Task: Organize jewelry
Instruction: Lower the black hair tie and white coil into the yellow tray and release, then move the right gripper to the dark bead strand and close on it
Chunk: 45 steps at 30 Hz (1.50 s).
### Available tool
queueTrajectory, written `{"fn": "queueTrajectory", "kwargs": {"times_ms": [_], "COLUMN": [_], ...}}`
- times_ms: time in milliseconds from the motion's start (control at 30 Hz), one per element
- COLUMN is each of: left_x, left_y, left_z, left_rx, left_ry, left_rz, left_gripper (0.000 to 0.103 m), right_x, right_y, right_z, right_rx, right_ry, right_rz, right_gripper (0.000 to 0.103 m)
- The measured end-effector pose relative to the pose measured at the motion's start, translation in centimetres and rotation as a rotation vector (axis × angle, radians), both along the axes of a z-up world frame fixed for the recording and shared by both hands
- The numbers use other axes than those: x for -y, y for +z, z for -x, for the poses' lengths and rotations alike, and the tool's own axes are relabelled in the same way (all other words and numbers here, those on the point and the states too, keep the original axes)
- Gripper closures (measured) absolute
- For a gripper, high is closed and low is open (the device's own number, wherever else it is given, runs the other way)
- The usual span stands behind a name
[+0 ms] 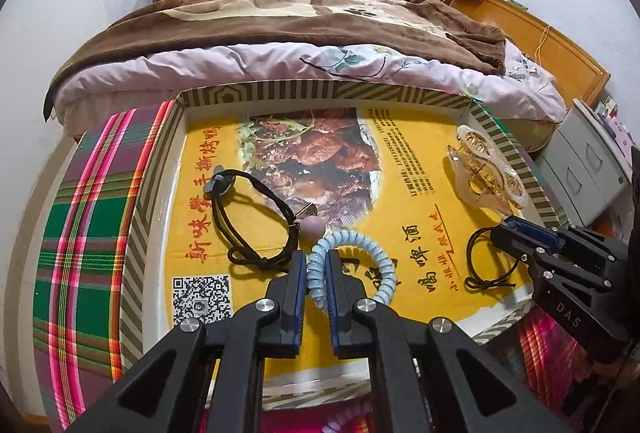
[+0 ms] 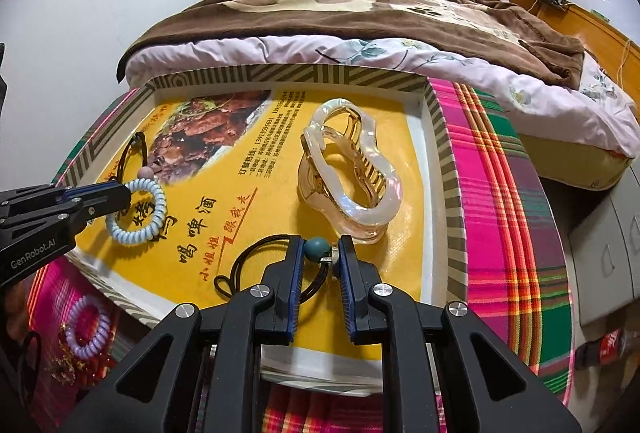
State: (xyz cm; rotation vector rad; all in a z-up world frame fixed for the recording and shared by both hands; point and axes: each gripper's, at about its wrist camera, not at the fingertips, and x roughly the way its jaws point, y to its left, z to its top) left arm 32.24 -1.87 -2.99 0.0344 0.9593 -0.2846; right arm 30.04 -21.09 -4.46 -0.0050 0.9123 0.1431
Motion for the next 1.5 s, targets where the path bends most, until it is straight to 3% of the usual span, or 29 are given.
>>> {"fn": "queueTrajectory", "kwargs": {"times_ms": [233, 300, 367, 433, 600, 733, 1100, 1300, 1367, 1500], "left_x": [-0.1, -0.2, -0.3, -0.5, -1.0, -1.5, -4.1, -6.5, -7.4, -8.6], "left_y": [0.0, 0.0, 0.3, 0.6, 1.7, 3.0, 5.6, 5.2, 4.9, 4.4], "left_z": [0.2, 0.3, 0.5, 0.8, 1.9, 3.5, 9.1, 12.5, 13.3, 15.0], "left_rx": [-0.008, -0.010, -0.006, -0.001, 0.014, 0.047, 0.101, 0.104, 0.099, 0.091], "left_ry": [0.003, 0.006, 0.009, 0.013, 0.022, 0.026, 0.069, 0.112, 0.127, 0.147], "left_rz": [-0.002, -0.001, 0.006, 0.016, 0.015, 0.025, 0.068, 0.090, 0.104, 0.113], "left_gripper": [0.091, 0.083, 0.063, 0.059, 0.058, 0.044, 0.036, 0.034, 0.032, 0.031], "right_x": [0.2, 0.2, 0.2, 0.3, 0.4, 0.4, 0.5, 0.4, 0.2, -1.0], "right_y": [-0.1, 0.1, 0.4, 0.6, 1.4, 2.6, 4.9, 3.6, 2.8, 1.2], "right_z": [0.0, 0.1, 0.3, 0.5, 1.5, 3.1, 8.1, 11.1, 11.5, 11.5], "right_rx": [-0.006, 0.002, 0.010, 0.015, 0.029, 0.060, 0.109, 0.077, 0.059, 0.008], "right_ry": [-0.017, -0.022, -0.022, -0.023, -0.032, -0.031, -0.004, 0.015, 0.033, 0.085], "right_rz": [0.003, 0.002, -0.008, -0.014, -0.033, -0.056, -0.088, -0.114, -0.112, -0.107], "right_gripper": [0.084, 0.083, 0.075, 0.069, 0.068, 0.068, 0.068, 0.066, 0.060, 0.058]}}
